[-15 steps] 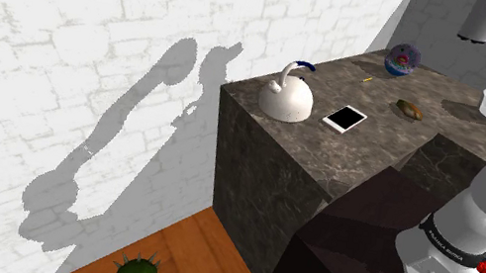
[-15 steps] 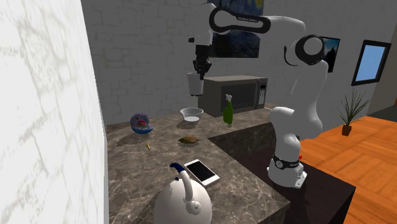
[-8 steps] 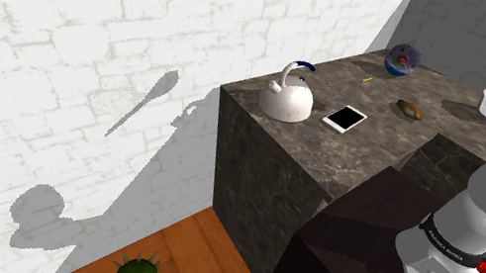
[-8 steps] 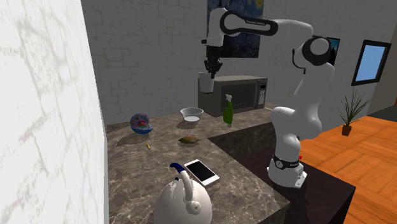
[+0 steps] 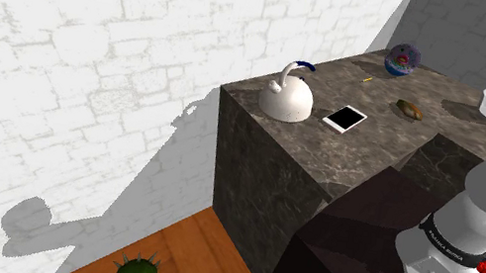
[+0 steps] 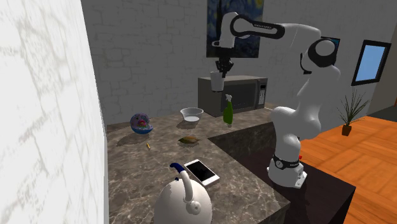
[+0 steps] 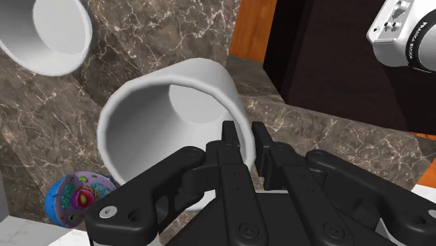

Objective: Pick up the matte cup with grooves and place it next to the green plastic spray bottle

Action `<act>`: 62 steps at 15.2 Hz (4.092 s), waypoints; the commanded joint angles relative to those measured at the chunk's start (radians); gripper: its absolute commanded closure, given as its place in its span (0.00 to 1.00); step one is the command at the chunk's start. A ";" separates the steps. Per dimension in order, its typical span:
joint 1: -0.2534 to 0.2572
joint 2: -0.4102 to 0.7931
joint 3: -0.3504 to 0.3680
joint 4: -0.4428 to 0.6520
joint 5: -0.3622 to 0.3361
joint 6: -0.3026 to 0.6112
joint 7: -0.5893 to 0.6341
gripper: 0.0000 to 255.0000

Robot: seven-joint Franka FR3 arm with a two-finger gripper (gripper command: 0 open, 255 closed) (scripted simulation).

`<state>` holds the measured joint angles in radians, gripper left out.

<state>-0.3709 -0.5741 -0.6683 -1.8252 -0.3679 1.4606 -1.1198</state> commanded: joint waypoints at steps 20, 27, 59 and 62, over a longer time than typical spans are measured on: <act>0.017 -0.042 -0.424 0.278 -0.166 -0.090 -0.498 1.00; 0.202 -0.030 -0.694 0.512 -0.213 -0.136 -0.674 1.00; 0.052 -0.179 -0.736 0.110 -0.331 0.187 -0.639 1.00; 0.044 -0.191 -0.746 0.073 -0.345 0.219 -0.631 1.00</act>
<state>-0.3252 -0.7616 -1.4114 -1.7395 -0.7085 1.6680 -1.7553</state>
